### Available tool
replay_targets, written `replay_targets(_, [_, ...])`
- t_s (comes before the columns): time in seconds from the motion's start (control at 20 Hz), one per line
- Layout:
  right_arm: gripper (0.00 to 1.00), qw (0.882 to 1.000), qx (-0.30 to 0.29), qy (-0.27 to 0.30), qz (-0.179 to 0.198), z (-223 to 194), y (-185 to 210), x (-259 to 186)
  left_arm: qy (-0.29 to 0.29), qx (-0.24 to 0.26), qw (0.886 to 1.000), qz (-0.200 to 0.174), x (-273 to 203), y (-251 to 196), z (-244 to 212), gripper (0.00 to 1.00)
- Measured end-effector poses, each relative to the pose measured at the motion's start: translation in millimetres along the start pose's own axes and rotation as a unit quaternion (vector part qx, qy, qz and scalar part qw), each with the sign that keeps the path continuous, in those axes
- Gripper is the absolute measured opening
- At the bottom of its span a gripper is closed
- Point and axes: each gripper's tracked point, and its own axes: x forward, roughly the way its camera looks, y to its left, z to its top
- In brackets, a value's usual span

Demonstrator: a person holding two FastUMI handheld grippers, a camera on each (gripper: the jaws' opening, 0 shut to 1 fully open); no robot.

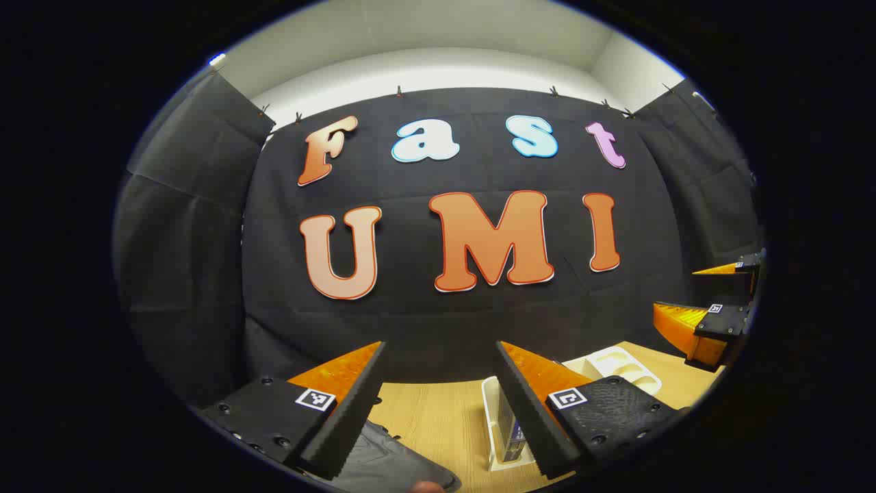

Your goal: Open the schoolbag, grab two books from the bookshelf and put them into the schoolbag.

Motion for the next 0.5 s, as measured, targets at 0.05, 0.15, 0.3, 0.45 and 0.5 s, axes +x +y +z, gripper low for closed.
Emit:
replay_targets(0.05, [0.97,1.0,0.0,0.0,0.0,0,-1,1,0.001,0.0,1.0,-0.004,0,-3,-1,0.97])
replay_targets(0.15, [0.97,1.0,-0.001,0.0,-0.001,1,-3,2,0.002,0.005,1.0,-0.008,0,-7,-2,0.97])
replay_targets(0.3, [0.97,1.0,-0.002,-0.001,-0.005,0,-5,5,0.001,0.01,1.0,-0.011,2,-10,-1,0.97])
replay_targets(0.45, [0.97,1.0,0.0,0.0,-0.003,-1,-3,8,0.006,0.013,1.0,-0.019,4,-12,-2,0.97])
replay_targets(0.5, [0.97,1.0,0.0,0.001,-0.002,-1,-2,8,0.008,0.012,1.0,-0.022,4,-14,-4,0.97])
